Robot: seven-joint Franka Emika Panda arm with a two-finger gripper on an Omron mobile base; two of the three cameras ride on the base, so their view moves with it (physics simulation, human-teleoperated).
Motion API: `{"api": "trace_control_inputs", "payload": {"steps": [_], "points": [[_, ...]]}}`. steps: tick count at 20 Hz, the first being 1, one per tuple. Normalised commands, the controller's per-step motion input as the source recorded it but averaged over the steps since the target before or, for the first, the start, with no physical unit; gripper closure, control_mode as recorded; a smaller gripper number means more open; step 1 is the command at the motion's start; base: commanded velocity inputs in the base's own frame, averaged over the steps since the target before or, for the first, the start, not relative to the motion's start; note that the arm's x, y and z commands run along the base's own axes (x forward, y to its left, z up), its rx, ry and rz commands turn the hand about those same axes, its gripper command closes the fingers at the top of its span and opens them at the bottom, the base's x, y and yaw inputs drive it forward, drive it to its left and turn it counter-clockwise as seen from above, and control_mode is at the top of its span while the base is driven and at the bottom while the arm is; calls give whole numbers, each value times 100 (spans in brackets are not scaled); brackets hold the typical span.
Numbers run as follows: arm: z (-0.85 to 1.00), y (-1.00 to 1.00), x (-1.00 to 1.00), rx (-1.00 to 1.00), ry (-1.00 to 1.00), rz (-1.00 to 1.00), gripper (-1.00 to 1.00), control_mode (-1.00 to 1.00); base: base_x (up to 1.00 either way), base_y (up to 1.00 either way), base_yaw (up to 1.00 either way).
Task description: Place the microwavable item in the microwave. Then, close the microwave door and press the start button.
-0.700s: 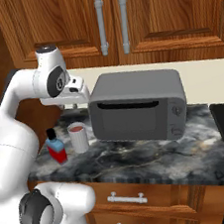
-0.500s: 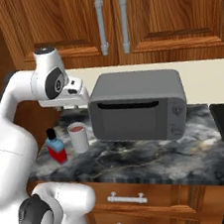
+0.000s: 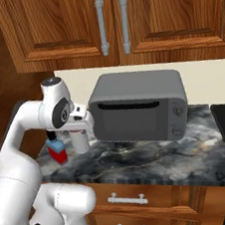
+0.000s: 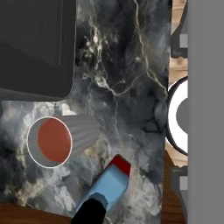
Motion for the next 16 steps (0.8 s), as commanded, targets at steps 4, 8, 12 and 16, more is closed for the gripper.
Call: {"api": "trace_control_inputs", "payload": {"steps": [4, 8, 12, 16], "points": [[-31, -2, 14, 2, 1, -1, -100, -100, 0, 0, 0], [-6, 0, 43, 0, 1, -5, -100, -100, 0, 0, 0], [-4, 0, 49, 0, 0, -12, -100, -100, 0, 0, 0], [0, 0, 33, 0, 0, -15, -100, -100, 0, 0, 0]]}}
